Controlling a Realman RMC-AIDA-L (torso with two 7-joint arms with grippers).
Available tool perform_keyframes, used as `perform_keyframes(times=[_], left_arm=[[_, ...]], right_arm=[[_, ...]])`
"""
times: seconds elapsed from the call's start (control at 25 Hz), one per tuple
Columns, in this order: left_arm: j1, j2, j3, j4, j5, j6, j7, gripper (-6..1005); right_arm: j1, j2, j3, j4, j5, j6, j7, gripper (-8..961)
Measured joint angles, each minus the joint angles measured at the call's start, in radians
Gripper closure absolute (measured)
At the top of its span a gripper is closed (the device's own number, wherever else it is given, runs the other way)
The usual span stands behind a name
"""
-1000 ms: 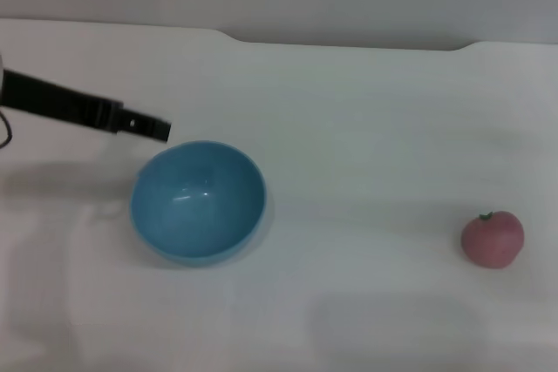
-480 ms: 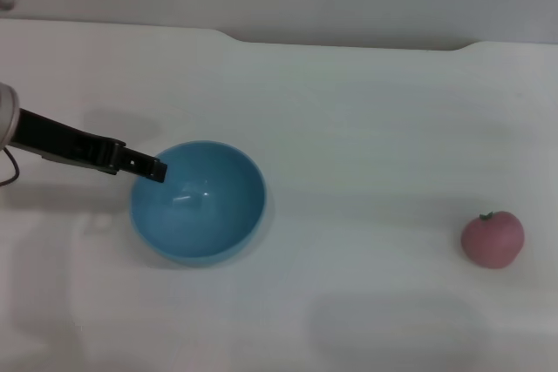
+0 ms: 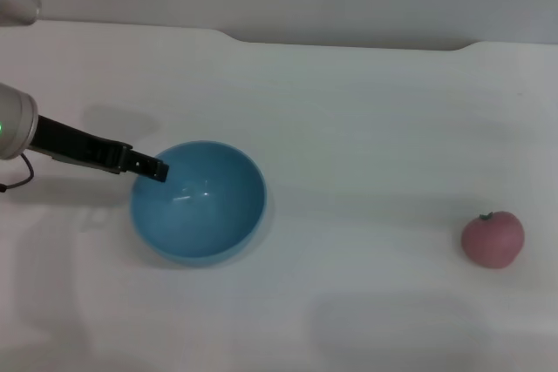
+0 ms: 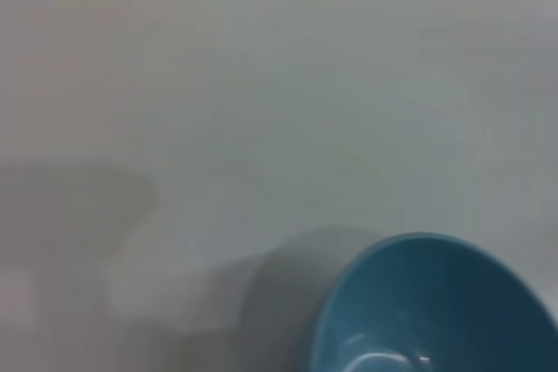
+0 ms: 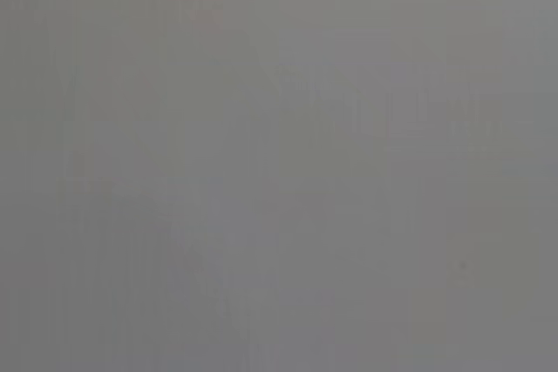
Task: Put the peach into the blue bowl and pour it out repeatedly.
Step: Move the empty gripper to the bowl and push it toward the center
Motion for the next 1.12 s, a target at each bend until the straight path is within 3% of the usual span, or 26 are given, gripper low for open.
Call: perform_keyframes(times=[0.24, 1.12], left_arm=[[-0.022, -0.003, 0.022, -0.052, 0.079, -0.051, 0.001, 202], [-0.1, 0.0, 0.076, -0.288, 0.081, -0.157, 0.052, 204]], right_arm=[[-0.004, 0.0, 0.0, 0.0, 0.001, 0.0, 0.0, 463], [-0.001, 0.0, 0.0, 0.0, 0.001, -0.004, -0.003, 469]])
